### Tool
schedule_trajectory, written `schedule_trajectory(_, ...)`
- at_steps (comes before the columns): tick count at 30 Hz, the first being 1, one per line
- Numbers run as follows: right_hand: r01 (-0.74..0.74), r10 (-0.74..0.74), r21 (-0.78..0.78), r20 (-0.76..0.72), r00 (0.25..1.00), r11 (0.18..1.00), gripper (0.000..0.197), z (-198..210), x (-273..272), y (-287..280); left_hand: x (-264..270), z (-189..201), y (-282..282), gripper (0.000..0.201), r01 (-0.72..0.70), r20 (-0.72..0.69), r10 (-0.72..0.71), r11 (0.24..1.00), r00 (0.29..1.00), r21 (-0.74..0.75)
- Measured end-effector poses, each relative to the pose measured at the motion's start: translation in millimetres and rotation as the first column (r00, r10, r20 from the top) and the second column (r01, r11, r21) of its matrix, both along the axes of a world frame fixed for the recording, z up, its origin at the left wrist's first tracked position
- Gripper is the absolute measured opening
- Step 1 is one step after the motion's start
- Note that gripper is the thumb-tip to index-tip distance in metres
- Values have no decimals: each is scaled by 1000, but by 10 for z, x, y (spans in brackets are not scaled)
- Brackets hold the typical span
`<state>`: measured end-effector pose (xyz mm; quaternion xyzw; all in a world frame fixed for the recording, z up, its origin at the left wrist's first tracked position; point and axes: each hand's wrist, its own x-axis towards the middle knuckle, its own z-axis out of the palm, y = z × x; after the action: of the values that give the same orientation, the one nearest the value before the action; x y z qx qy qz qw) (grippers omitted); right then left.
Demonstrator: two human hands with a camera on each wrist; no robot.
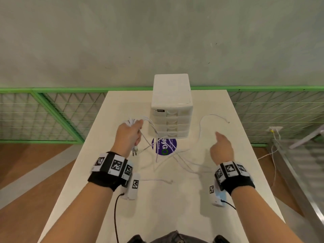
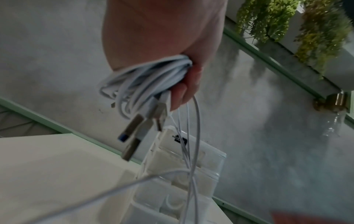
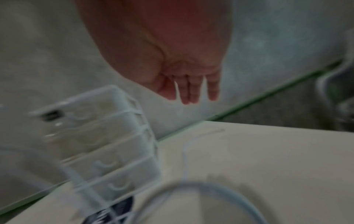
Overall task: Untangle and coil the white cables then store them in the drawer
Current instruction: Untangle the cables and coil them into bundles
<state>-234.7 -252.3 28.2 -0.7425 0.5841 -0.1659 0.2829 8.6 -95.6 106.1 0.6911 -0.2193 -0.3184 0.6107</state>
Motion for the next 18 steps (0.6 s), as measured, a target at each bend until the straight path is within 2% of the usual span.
schedule_trajectory(2, -238, 278, -213, 183, 943, 948, 50, 199, 251, 206, -109, -14, -42, 35, 30, -5, -30, 999, 1000, 15)
schedule_trajectory(3, -375, 432, -269, 194, 881, 887, 48, 284, 360, 299, -149, -7, -50, 36, 43, -5, -43, 999, 999, 24)
schedule_trajectory(5, -601, 644, -278, 92, 760, 749, 47, 357, 574, 432, -202, 18, -55, 36, 66, 4, -67, 997, 998, 36)
schedule_trajectory(7, -718, 735, -248, -31, 677, 651, 44, 335, 710, 497, -225, 51, -49, 35, 91, 18, -91, 995, 996, 33)
schedule_trajectory(8, -723, 734, -243, -57, 676, 647, 40, 316, 733, 507, -223, 63, -39, 35, 98, 26, -99, 995, 995, 32)
schedule_trajectory(11, -650, 656, -168, -23, 755, 741, 23, 325, 688, 505, -172, 82, 21, 36, 81, 39, -82, 996, 996, 30)
schedule_trajectory(14, -581, 591, -129, 60, 804, 803, 18, 303, 650, 488, -116, 73, 75, 36, 62, 45, -64, 997, 997, 38)
schedule_trajectory(16, -400, 432, -184, 200, 879, 898, 17, 276, 613, 424, -85, 44, 91, 36, 43, 42, -45, 998, 998, 46)
schedule_trajectory(18, -159, 227, -218, 335, 915, 963, 16, 214, 510, 301, -24, -8, 108, 34, -2, 32, 0, 999, 1000, 51)
